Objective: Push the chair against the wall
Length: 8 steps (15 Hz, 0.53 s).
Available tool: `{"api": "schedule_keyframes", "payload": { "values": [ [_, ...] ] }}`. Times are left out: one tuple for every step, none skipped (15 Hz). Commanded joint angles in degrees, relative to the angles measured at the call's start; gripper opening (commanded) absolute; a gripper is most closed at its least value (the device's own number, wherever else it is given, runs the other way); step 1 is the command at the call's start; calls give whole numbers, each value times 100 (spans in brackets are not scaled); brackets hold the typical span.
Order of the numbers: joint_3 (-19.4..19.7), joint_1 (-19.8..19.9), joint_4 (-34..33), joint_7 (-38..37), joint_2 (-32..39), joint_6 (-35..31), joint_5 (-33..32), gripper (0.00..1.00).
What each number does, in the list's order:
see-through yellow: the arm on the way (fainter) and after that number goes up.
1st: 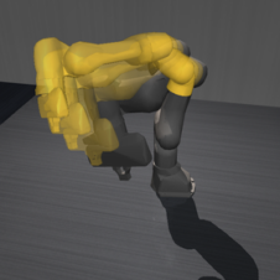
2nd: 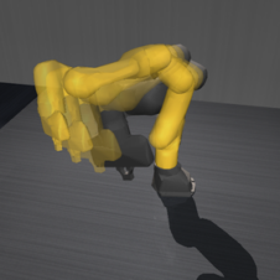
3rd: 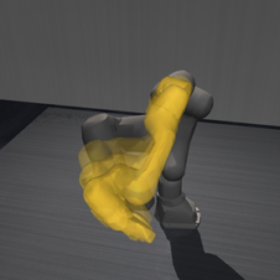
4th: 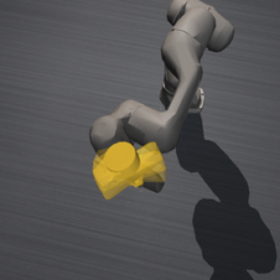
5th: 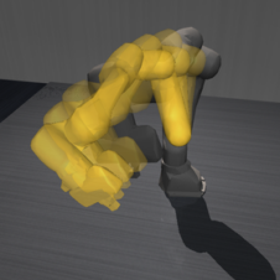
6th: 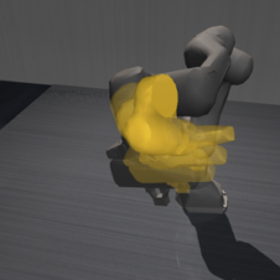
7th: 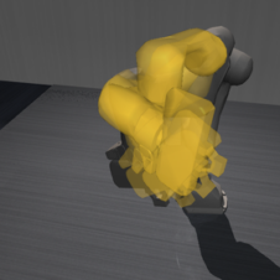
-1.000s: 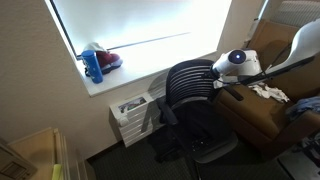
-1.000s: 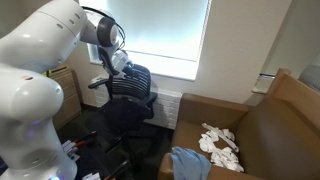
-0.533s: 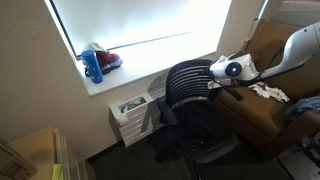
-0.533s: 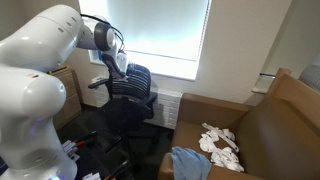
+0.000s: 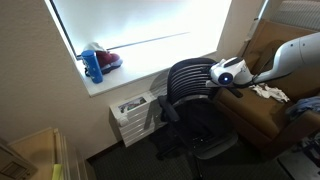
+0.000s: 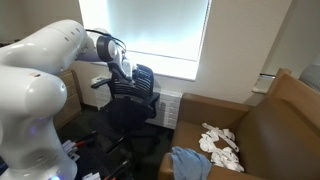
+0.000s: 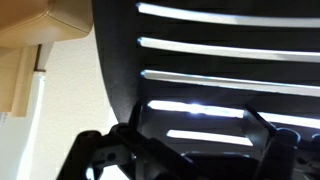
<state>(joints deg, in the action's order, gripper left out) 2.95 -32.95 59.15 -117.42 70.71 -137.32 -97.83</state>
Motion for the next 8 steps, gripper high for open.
{"api": "schedule_keyframes", "payload": {
  "values": [
    [391,87,-685,-465,447,571,-182,100],
    [473,83,-729,-547,480,759,-164,100],
    [545,70,-815,-593,547,950,-137,100],
    [605,31,-786,-611,540,1200,-97,100],
    [684,36,-910,-649,629,1470,-73,100],
    [734,5,-928,-663,657,1782,-23,100],
    [775,7,-1022,-640,717,2093,34,100],
    [809,-2,-1108,-617,783,2439,92,100]
  ]
}}
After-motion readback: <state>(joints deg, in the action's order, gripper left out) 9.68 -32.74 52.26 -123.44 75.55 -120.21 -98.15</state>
